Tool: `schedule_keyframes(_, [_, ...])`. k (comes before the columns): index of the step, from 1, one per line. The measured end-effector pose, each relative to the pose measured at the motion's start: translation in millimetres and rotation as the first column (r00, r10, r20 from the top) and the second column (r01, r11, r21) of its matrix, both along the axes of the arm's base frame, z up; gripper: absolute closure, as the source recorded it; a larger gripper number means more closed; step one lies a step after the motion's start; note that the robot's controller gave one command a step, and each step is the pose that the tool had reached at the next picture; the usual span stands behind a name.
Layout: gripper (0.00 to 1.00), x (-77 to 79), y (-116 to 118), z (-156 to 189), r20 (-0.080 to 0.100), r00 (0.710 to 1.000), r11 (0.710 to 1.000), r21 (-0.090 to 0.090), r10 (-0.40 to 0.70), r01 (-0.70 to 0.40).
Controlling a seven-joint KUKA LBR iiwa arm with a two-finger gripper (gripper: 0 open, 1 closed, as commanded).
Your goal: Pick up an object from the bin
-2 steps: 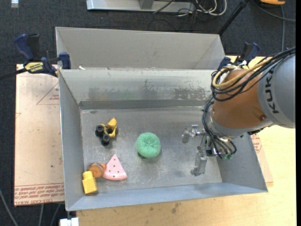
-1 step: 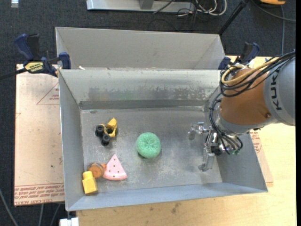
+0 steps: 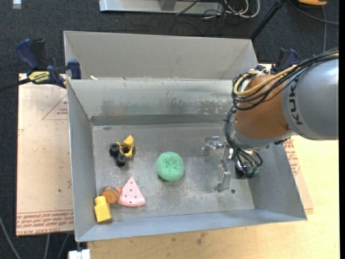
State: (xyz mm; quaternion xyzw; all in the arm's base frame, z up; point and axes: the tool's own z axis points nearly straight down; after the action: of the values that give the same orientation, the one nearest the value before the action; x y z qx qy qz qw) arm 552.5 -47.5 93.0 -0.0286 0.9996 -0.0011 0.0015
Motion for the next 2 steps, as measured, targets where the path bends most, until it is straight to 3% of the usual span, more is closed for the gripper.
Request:
schedule_keyframes(1, [0.00, 9.5, 43.7, -13.2, 0.001, 0.999, 0.999, 0.005, 0.035, -0.035])
schedule_keyframes(2, [0.00, 6.9, 65.8, -16.4, -0.002, 0.995, 0.995, 0.003, 0.101, -0.101])
